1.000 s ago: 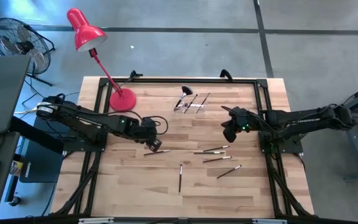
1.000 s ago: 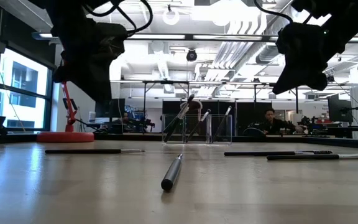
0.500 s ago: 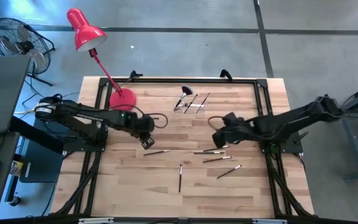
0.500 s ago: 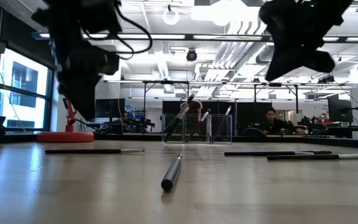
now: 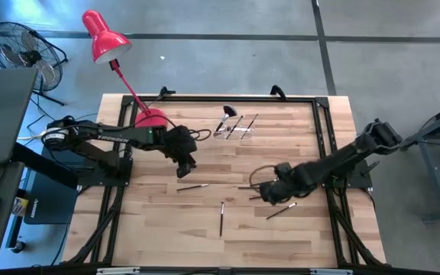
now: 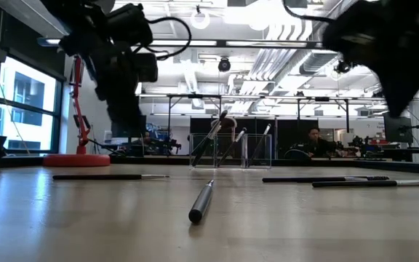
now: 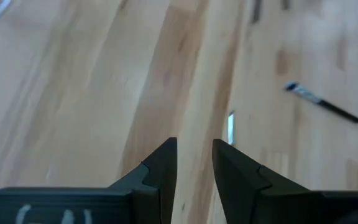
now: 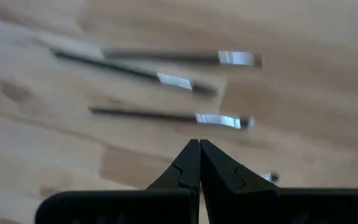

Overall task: Put items in baskets/containers
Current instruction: Put the lash brush into the transparent organizer

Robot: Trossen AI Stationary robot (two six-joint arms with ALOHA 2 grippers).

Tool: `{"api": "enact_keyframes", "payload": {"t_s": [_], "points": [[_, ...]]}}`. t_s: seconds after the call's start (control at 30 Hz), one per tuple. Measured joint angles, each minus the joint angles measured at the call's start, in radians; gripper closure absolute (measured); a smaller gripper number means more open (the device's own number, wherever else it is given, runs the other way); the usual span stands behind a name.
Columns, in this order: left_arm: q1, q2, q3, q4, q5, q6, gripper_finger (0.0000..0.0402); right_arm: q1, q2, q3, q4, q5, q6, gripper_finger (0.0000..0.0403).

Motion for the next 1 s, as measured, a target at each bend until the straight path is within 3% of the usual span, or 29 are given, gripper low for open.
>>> {"api": "enact_keyframes", "payload": {"t_s": [0.23,0.5,0.73,1.0], "points": [[-0.002,0.069,0.041,0.028,0.044,0.051,0.0302,0.101,0.005,-0.114,0.154,-0.033,0.217,0.0403],[-0.017,0.154,0.141,0.023,0.098,0.063,0.0302,0.091,0.005,-0.169,0.15,-0.065,0.204,0.0403],[-0.119,0.251,0.302,0.039,-0.089,0.072,0.0302,0.091,-0.038,-0.169,0.06,-0.038,0.084,0.0403],[-0.203,0.473,0.588,0.047,-0.102,0.093,0.0302,0.111,-0.22,-0.285,0.068,0.07,0.032,0.0403]]}}
